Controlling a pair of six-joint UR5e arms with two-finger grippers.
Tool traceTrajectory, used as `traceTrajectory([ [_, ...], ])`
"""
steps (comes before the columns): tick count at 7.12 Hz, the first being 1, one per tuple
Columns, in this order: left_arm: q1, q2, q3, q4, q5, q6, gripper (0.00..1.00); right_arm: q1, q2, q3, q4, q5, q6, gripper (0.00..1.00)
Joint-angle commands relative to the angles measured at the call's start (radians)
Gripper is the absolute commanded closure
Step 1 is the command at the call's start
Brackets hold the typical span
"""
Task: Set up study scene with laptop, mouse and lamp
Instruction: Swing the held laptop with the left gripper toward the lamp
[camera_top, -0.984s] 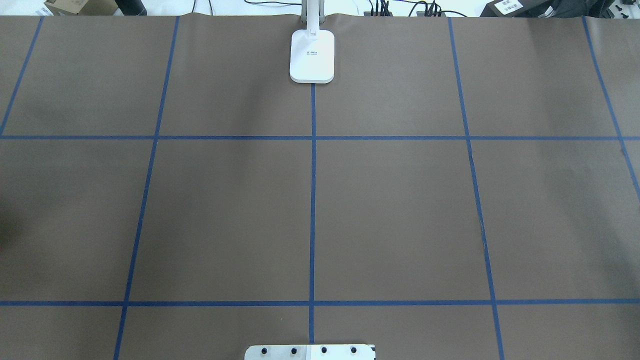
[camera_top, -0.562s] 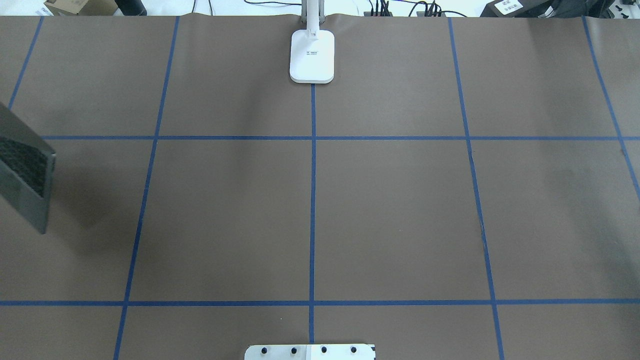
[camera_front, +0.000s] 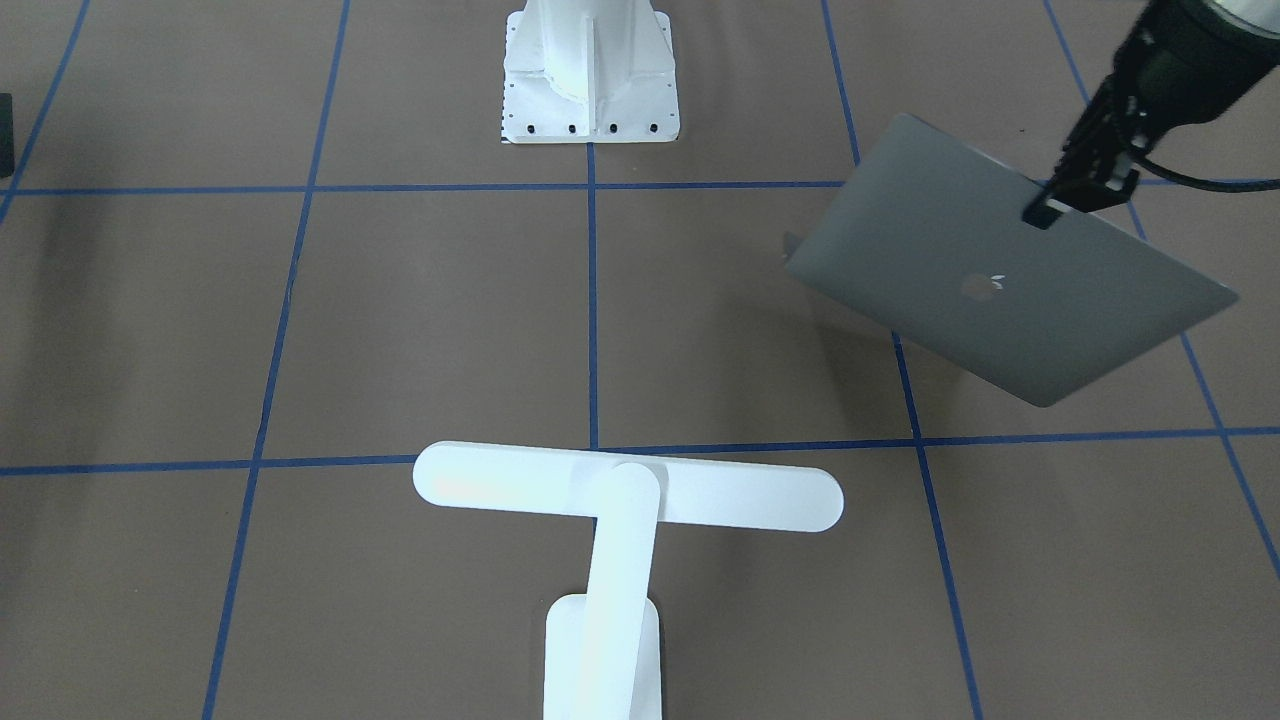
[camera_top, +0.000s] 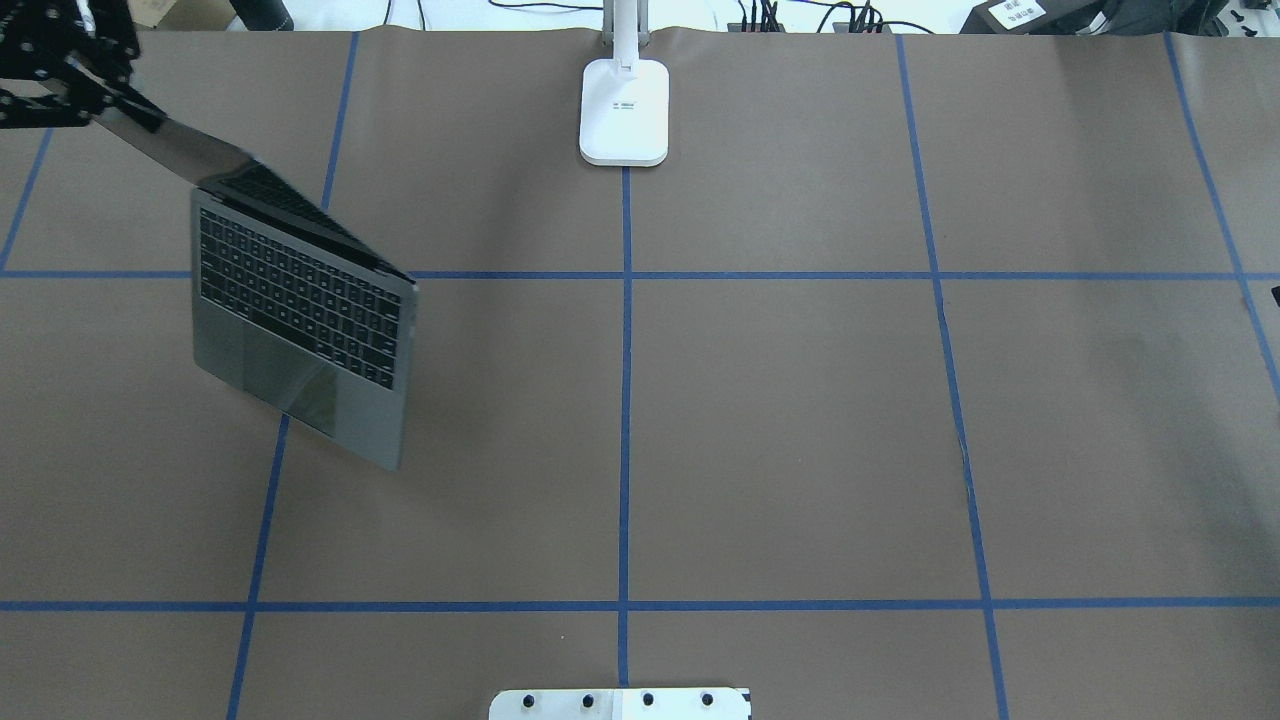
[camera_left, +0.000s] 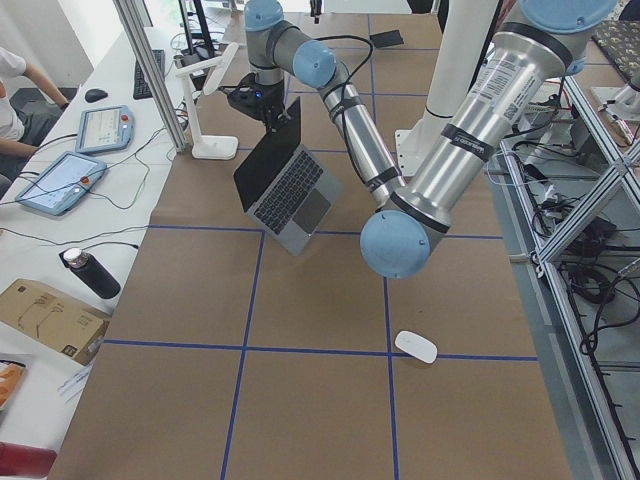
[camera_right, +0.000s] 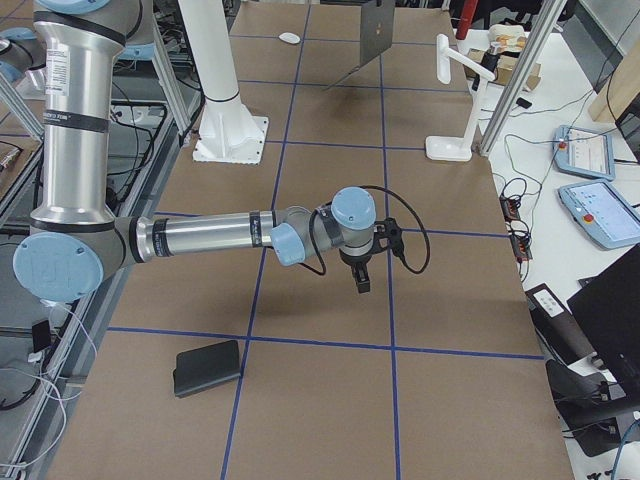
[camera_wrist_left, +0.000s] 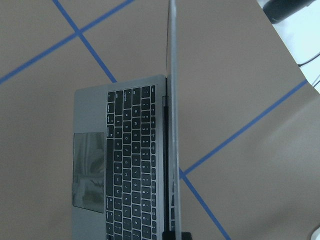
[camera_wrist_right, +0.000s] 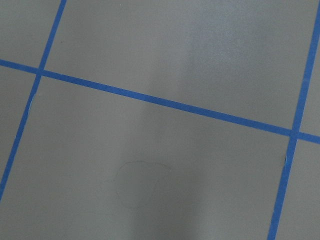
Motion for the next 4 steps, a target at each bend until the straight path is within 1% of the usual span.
traceTrajectory([
  [1, 0.169, -0.160, 0.008, 0.006, 0.082, -0.333, 1.00, 0.000, 0.003, -0.001, 0.000, 0.001, 0.001, 0.01],
  [2, 0.252, -0.232, 0.049, 0.013, 0.168, -0.442, 1.00, 0.000, 0.001, -0.001, 0.000, 0.001, 0.001, 0.01],
  [3, 0.316, -0.286, 0.111, 0.036, 0.222, -0.455, 1.00, 0.000, 0.001, -0.002, 0.000, 0.000, 0.001, 0.01],
  [4, 0.363, -0.361, 0.223, 0.036, 0.251, -0.460, 1.00, 0.000, 0.001, -0.002, 0.000, 0.003, 0.001, 0.01],
])
